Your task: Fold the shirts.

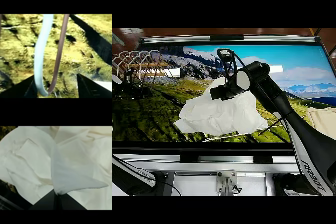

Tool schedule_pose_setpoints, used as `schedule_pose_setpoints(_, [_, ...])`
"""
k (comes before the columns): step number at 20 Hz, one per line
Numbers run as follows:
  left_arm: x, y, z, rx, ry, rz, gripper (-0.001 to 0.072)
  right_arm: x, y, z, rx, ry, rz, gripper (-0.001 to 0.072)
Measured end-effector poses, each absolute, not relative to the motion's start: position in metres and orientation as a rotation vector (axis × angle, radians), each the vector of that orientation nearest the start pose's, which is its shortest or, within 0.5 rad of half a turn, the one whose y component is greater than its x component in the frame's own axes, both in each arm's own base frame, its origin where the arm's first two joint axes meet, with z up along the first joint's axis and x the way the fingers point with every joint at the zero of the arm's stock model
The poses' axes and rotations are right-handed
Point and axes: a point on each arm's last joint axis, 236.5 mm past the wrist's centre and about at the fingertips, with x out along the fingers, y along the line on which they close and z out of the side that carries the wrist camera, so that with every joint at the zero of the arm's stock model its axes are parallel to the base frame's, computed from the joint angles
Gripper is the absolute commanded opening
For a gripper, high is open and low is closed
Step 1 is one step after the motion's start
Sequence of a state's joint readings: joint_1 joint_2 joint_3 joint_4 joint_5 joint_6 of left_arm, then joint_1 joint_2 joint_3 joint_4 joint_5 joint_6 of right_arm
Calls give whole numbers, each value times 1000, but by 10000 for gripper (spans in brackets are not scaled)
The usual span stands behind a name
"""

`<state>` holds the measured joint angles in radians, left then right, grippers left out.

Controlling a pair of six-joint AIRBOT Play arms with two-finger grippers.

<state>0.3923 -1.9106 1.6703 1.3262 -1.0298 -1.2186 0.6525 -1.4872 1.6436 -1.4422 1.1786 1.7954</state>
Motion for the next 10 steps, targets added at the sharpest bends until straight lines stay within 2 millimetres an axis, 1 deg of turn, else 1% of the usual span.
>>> schedule_pose_setpoints(1, [511,159,-89,-177,1207,23,516,372,320,103,-35,1089,557,73])
schedule_pose_setpoints(2, [511,159,-91,-177,1209,25,459,372,321,103,-34,1090,558,73])
schedule_pose_setpoints(3, [510,160,-93,-176,1214,24,443,372,321,103,-34,1090,558,72])
schedule_pose_setpoints(4, [510,159,-95,-178,1218,22,353,372,321,103,-34,1090,558,73])
schedule_pose_setpoints(6, [510,157,-97,-177,1222,18,273,372,321,103,-34,1090,559,73])
schedule_pose_setpoints(8, [510,156,-98,-176,1224,17,121,372,321,103,-34,1090,559,72])
schedule_pose_setpoints(9, [510,156,-99,-175,1225,14,73,372,321,103,-33,1090,558,73])
schedule_pose_setpoints(10, [510,155,-99,-166,1225,7,58,372,321,103,-33,1090,559,73])
